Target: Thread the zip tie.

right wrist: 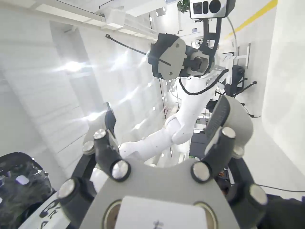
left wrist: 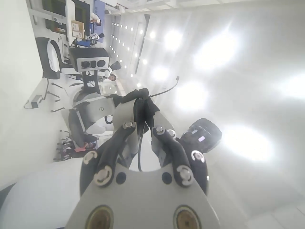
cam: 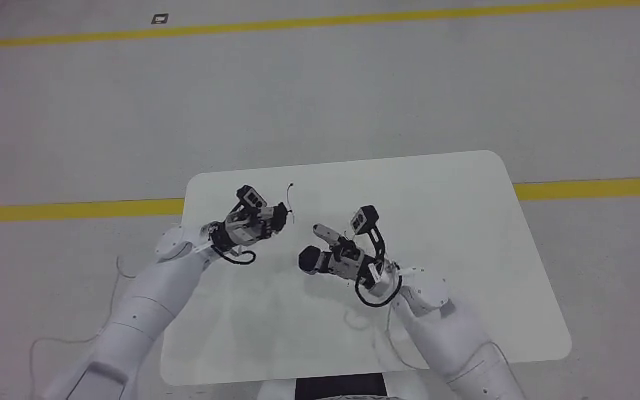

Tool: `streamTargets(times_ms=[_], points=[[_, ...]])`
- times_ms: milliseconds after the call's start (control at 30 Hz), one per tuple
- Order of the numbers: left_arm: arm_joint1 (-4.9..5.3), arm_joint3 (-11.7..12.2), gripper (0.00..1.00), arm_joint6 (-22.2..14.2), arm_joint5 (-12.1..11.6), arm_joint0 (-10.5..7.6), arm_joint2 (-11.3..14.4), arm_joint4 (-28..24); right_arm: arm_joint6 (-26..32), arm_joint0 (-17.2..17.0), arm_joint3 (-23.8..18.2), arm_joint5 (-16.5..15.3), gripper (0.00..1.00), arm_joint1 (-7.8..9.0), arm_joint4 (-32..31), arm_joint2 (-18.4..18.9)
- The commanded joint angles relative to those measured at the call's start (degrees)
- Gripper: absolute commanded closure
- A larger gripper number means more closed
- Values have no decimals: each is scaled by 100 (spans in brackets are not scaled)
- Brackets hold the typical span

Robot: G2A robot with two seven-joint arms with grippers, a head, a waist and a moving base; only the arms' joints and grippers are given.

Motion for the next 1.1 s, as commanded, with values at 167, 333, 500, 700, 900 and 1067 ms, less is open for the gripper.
streamTargets(times_ms=[167,333,500,700,900,1067], points=[[-11,-209,100,-4,-68,135,-49,3,-428,35,78,321,0,-48,644,-101],[1,-300,100,-4,-209,176,-77,75,-365,118,124,423,0,-69,976,-157],[1,-300,100,-4,-209,176,-77,75,-365,118,124,423,0,-69,976,-157],[1,-300,100,-4,-209,176,-77,75,-684,105,84,377,0,-90,1096,-202],[1,-300,100,-4,-209,176,-77,75,-774,145,171,399,52,-119,1428,-269],[1,-300,100,-4,-209,176,-77,75,-779,168,261,398,71,-140,1652,-327]])
